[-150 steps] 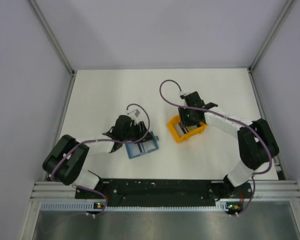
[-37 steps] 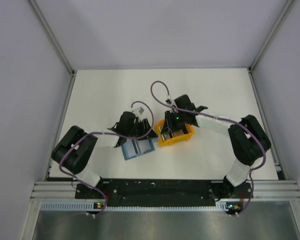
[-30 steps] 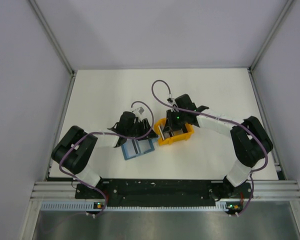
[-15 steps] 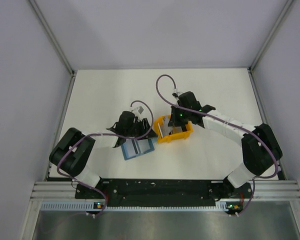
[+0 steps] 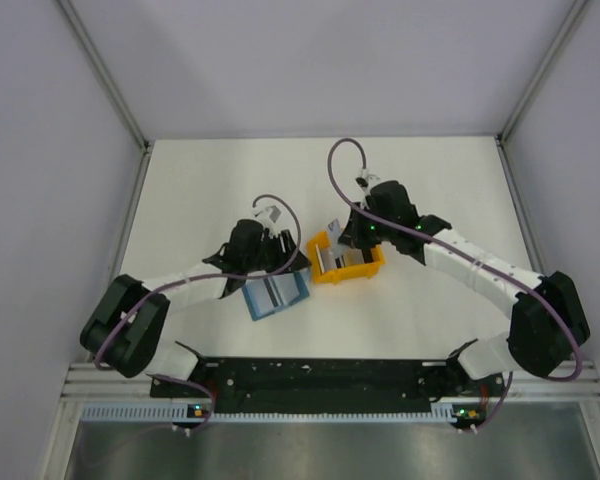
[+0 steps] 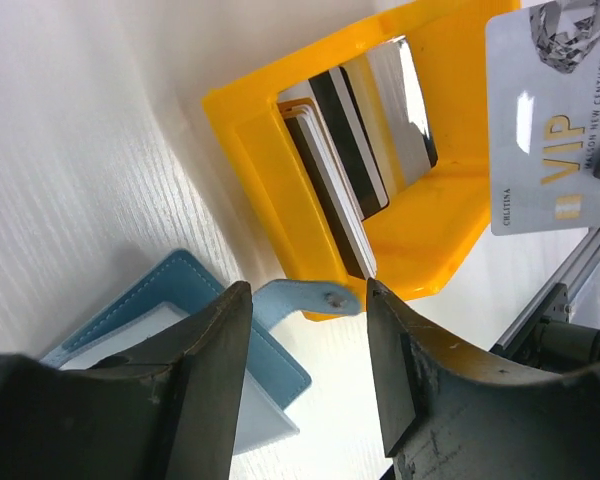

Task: Put the credit cards into the card holder
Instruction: Pick up the credit card from the storage box, then insert the credit card into the card holder.

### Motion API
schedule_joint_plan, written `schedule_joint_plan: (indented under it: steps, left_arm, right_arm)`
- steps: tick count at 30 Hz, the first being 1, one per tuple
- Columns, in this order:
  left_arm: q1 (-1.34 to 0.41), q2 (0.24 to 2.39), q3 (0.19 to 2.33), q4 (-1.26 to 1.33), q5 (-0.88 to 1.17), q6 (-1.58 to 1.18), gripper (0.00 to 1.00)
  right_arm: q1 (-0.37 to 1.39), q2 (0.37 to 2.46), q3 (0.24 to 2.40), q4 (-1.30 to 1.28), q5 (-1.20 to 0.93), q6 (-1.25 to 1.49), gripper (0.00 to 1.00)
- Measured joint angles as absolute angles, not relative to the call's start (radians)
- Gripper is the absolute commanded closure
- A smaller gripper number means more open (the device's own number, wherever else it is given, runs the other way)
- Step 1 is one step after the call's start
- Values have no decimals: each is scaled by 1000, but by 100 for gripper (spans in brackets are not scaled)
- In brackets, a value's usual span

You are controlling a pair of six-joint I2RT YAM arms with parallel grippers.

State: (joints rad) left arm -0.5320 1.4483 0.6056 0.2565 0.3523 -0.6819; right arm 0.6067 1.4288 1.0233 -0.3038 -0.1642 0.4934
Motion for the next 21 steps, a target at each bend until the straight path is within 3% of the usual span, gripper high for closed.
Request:
schedule_joint_plan:
  steps: [12,17,21]
  left_arm:
    - [-530,1343,594,169,218,-677,47]
    - [-510,1210,539,36,91,-683,42]
    - [-491,998,476,-78,-49,-704,32]
  right_arm:
    - [665,1393,994,-208,-262,561,100]
    - [731,1405,995,-191,-262,576,100]
    - [809,1465,997,-165,-259,591,100]
